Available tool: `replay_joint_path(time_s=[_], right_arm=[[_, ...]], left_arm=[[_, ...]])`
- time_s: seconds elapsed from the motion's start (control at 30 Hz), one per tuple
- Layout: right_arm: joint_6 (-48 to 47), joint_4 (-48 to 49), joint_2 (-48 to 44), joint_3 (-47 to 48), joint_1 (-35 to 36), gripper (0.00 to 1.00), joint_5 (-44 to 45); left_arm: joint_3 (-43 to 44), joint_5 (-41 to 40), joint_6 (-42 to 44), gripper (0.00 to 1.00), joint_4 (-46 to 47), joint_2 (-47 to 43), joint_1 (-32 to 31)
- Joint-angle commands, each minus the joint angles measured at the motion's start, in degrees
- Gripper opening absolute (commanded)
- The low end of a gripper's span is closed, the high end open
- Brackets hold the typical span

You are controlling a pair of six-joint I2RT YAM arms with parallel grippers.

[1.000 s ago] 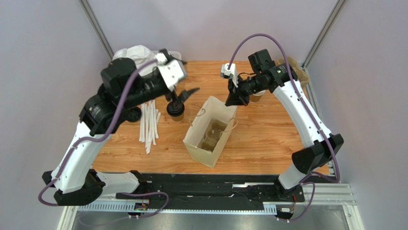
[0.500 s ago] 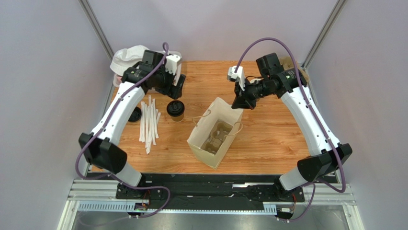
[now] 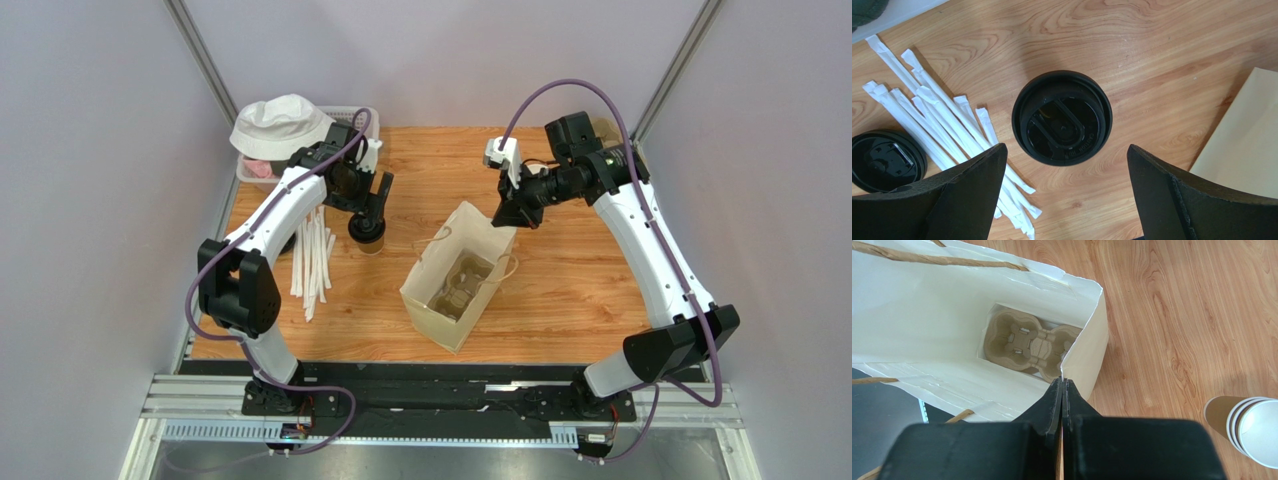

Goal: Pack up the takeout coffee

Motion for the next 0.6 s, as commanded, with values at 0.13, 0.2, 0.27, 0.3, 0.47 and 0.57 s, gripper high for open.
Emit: replay_joint_path(time_s=[0.13,0.2,0.27,0.3,0.47,0.57], right_arm=[[-0.26,-0.1,-1.84,-0.1,-0.85,0.0,-0.15],[-0.35,-0.18,-1.93,-0.1,-0.85,0.0,-0.23],[-0.43,-0.27,-1.93,-0.1,-0.85,0.0,-0.32],[-0.43,-0.27,-1.84,-0.1,-0.94,0.0,-0.32],[-0.52,-0.36,-1.67,0.08,-1.11,0.0,-0.32],[-0.61,-0.54,-1.58,0.17,-1.11,0.0,-0.32]], left_arm=[[0.09,-2.29,-3.21,0.99,2.64,2.62,-0.7],[-0.43,-3.51,-3.74,0.99,3.17,2.71,-0.88],[-1.22,-3.87,-4.35,0.99,3.34,2.71,-0.88],[-1.4,-4.31,-4.7,0.99,3.34,2.71,-0.88],[-2.37,-4.75,-5.5,0.99,3.43,3.41,-0.88],[-2.28,-4.67,-5.85,0.99,3.52,3.67,-0.88]])
